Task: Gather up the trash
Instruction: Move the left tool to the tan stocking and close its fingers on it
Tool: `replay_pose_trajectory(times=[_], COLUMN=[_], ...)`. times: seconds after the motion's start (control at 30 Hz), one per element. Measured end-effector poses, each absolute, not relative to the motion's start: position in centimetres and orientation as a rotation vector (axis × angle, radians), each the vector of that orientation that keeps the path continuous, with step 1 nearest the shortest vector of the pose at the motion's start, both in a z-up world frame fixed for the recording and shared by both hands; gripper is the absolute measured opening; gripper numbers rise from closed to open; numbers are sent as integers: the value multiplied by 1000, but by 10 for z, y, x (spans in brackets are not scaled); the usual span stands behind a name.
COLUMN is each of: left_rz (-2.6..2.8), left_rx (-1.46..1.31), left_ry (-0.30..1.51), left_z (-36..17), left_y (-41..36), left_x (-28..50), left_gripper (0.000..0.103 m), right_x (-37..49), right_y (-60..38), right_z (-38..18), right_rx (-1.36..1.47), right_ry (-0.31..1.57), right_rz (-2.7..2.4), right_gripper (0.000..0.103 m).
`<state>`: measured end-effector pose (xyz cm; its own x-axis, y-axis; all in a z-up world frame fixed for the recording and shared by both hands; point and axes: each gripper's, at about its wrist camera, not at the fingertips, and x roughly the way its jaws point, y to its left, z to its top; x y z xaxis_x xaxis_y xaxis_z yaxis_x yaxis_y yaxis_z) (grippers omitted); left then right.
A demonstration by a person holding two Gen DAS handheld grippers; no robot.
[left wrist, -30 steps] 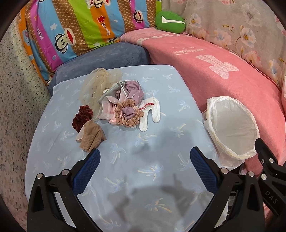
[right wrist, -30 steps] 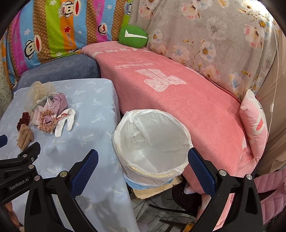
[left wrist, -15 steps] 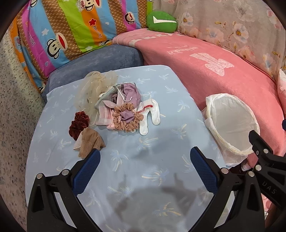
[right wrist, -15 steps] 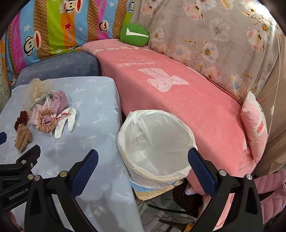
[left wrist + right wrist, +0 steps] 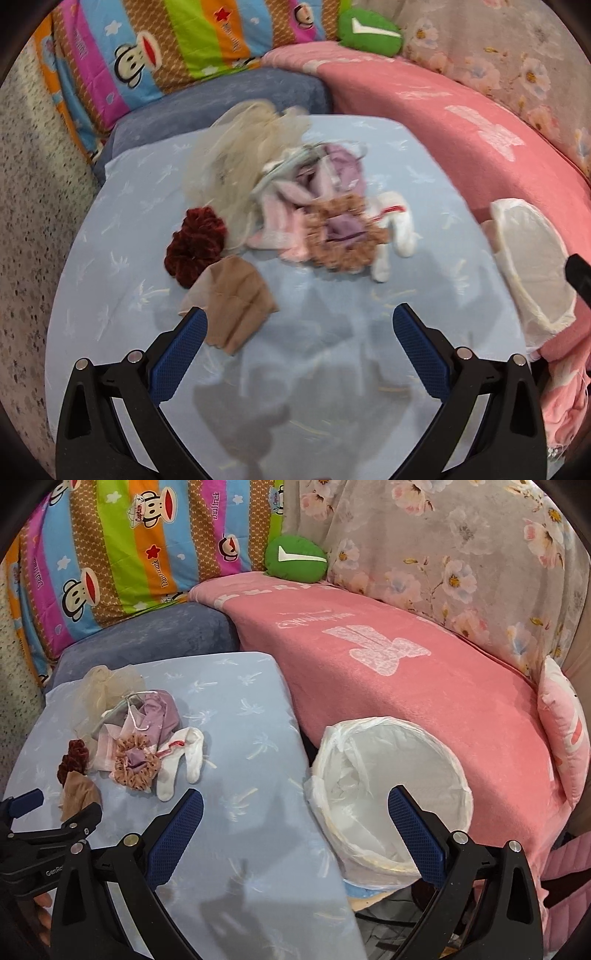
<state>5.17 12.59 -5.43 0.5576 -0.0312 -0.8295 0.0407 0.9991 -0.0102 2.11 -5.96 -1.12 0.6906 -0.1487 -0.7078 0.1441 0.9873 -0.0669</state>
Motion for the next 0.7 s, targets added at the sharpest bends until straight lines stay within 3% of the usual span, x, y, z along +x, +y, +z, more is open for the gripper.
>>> replay_pose_trajectory(times=[0.5,0.7], left_rz=[4,-23], left_rx=[-112,-201], left_ry=[1071,1085], left_z=[-103,-109], left_y=[194,203], left_x=[89,91], left_gripper=[96,96], right_x=[95,117], right_y=[21,36], right_z=[-64,-85], right_rx=[40,81], right_ry=[864,934], right_rz=[-15,32], right_gripper=[96,76])
